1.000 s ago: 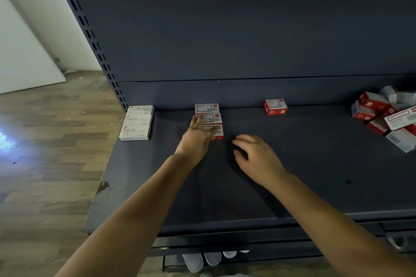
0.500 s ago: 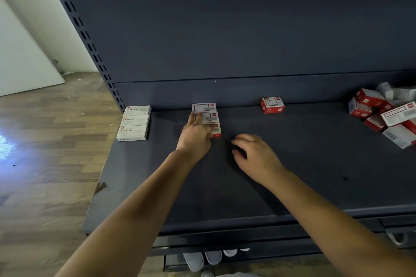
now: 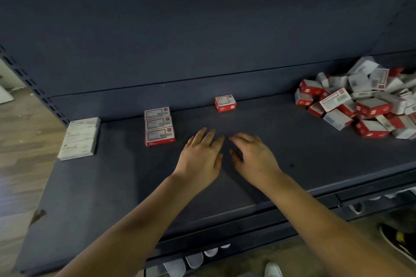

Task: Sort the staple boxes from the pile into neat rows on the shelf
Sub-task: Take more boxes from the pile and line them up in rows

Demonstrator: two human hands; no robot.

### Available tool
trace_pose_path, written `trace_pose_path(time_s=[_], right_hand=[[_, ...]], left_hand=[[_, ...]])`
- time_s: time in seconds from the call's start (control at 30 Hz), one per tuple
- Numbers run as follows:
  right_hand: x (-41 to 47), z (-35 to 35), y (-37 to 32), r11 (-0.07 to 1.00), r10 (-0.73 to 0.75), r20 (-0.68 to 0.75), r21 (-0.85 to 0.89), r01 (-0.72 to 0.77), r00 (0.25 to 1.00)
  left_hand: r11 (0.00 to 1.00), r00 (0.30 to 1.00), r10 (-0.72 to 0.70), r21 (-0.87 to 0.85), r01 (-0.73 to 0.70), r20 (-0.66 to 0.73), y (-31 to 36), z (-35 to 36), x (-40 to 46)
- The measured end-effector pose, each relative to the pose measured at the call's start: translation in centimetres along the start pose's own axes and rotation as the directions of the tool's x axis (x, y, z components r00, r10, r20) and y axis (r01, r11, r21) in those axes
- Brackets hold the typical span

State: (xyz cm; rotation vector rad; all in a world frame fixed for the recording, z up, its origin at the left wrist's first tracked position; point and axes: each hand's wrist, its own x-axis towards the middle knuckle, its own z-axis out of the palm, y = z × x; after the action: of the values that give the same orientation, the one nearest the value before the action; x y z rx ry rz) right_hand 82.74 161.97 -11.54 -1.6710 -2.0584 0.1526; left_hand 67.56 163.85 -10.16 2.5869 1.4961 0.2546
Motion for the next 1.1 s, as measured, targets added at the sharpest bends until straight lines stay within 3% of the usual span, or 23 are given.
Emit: trace_pose_path(time_s=[0.33,0.67,0.87,1.1], right_hand=[[-2.5,-5.4,9.8,1.000,0.014,-0.067,-0.006,-0.015,0.998],[-3.2,-10.7,19.8,1.000,-0.008,-0.085,-0.020,0.007,0.996],[1.2,-13.9,25.0,0.999,-0.042,-0.241,0.007,0.045,0.970],[6.9,-14.8,27.9,0.987,0.162,-0.041,0.000,-0.162,0.986]], left_hand=[[0.999,0.998,0.036,0.012,-0.037,0.058,10.6,1.5,4.6],[0.999,0.999,0.034,0.041,-0.036,0.031,19.2,2.8,10.5],[0.999,0.999,0.017,0.044,-0.016,-0.039,21.9,3.1,15.3],[0.998,0.999,-0.044,0.049,0.043,0.019,22.2,4.1,18.2]])
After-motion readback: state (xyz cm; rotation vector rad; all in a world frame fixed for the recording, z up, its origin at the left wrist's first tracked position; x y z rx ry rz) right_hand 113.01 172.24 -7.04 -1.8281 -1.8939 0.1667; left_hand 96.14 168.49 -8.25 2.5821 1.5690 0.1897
